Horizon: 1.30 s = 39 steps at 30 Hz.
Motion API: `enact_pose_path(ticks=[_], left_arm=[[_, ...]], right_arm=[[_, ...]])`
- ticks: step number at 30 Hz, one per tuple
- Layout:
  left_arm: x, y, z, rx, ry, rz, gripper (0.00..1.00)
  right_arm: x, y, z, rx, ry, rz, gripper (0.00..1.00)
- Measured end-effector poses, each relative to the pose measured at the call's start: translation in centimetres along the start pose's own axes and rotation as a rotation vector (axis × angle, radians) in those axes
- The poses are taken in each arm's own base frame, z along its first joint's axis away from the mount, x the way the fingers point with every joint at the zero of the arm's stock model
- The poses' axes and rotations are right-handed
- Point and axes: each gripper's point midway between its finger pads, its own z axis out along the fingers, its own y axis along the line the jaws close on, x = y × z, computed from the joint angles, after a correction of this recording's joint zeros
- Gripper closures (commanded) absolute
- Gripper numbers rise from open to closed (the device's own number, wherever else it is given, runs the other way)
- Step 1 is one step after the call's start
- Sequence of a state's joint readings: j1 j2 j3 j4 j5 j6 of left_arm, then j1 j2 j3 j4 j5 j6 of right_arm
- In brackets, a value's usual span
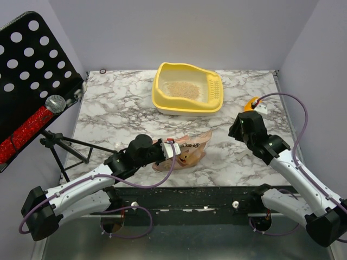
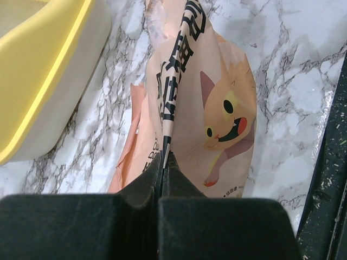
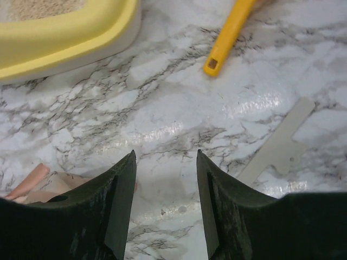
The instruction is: Fill the litter box with clean litter
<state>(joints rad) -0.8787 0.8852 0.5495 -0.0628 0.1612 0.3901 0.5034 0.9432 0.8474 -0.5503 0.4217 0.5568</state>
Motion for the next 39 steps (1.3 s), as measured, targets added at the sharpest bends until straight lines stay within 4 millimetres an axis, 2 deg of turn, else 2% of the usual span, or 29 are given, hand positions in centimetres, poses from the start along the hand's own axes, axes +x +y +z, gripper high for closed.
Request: enact_pose_path(ticks=[5,11,14,25,36,39], left_arm=[[0.0,-0.2,0.0,-0.011,0.007,-0.002,1.0],[0.0,-0.1,0.0,-0.025,0.014,-0.012,1.0],[0.0,-0.2,0.1,-0.025,0.014,-0.016,1.0],[-0.1,-0.5,0.1,-0.023,0.014,-0.016,1.0],[-0.2,-0.6,0.1,-0.018,0.012,-0.014,1.0],[-0.2,-0.6,0.1,-0.018,0.012,-0.013,1.0]], right_arm=[[2.7,-3.0,0.7,0.145,0.069,0.207,0.46],[7.0,-9.0,2.2,0.368,0.163,0.378,0.49],[8.5,-11.0,2.7,0.439,0.204,0.429,0.49],[11.2,-13.4,3.5,0.509,0.265,0.513,0.5],[12.0,-14.7,4.5,0.529,0.272,0.551,0.51],[12.2,-15.0,4.8,0.531,0.274,0.559,0.57]])
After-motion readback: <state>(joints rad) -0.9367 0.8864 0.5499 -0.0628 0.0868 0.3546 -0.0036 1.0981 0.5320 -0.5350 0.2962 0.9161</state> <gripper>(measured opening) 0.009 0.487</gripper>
